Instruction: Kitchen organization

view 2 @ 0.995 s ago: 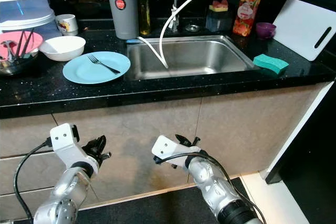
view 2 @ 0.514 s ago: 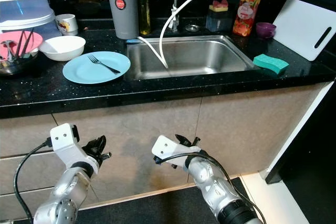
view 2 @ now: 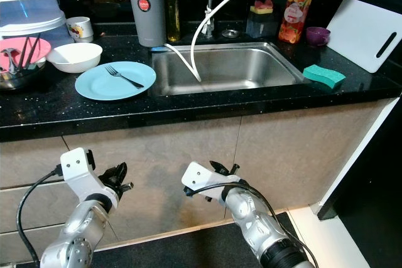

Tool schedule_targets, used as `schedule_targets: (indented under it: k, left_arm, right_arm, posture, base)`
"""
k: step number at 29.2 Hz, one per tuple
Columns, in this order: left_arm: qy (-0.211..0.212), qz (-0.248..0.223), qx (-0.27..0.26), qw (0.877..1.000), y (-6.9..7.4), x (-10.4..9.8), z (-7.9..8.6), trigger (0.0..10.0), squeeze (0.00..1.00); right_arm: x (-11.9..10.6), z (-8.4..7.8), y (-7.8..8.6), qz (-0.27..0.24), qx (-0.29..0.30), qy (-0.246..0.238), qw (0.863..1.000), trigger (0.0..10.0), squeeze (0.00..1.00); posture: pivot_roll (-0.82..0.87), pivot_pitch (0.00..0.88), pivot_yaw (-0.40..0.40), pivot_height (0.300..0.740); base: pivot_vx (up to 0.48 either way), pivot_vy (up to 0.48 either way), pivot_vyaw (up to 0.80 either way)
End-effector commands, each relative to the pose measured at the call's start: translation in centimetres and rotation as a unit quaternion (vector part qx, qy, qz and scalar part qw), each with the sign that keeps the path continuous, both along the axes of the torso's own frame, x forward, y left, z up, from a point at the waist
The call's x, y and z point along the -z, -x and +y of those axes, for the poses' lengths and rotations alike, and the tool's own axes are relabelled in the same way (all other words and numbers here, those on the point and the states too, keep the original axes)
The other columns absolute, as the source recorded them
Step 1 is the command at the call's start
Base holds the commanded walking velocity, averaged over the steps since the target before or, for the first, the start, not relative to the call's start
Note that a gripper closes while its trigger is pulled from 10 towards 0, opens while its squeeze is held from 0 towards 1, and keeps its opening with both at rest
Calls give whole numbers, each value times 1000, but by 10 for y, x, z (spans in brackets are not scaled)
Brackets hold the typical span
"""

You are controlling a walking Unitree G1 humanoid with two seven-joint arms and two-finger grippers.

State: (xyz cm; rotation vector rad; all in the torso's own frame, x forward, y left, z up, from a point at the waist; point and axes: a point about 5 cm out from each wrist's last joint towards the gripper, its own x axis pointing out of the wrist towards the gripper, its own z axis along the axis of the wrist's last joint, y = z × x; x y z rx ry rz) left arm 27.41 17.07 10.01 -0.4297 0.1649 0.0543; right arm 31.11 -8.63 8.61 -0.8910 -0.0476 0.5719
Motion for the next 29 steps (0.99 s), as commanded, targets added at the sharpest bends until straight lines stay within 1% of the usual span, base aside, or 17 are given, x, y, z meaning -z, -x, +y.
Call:
schedule_targets:
  k: [1,7,29]
  left_arm:
    - [7,2,0,1000,0,0,-1,10000,0]
    - [6,2,1,1000,-1,1,-2,10000,0]
    - [5,3,3,1000,0,3,-2,10000,0]
  right_arm:
    - [-2,-3,-2,1,5,-3,1000,10000,0]
    - [-1,-3,-3,2,5,-3,1000,10000,0]
    - [0,-2,-1,1,4,-2,1000,10000,0]
  posture:
    - [-141,17,-13,740]
    - [-143,4,-14,740]
    - [-141,0,-19,740]
  base:
    - [0,0,0]
    - [0,0,0]
    - [0,0,0]
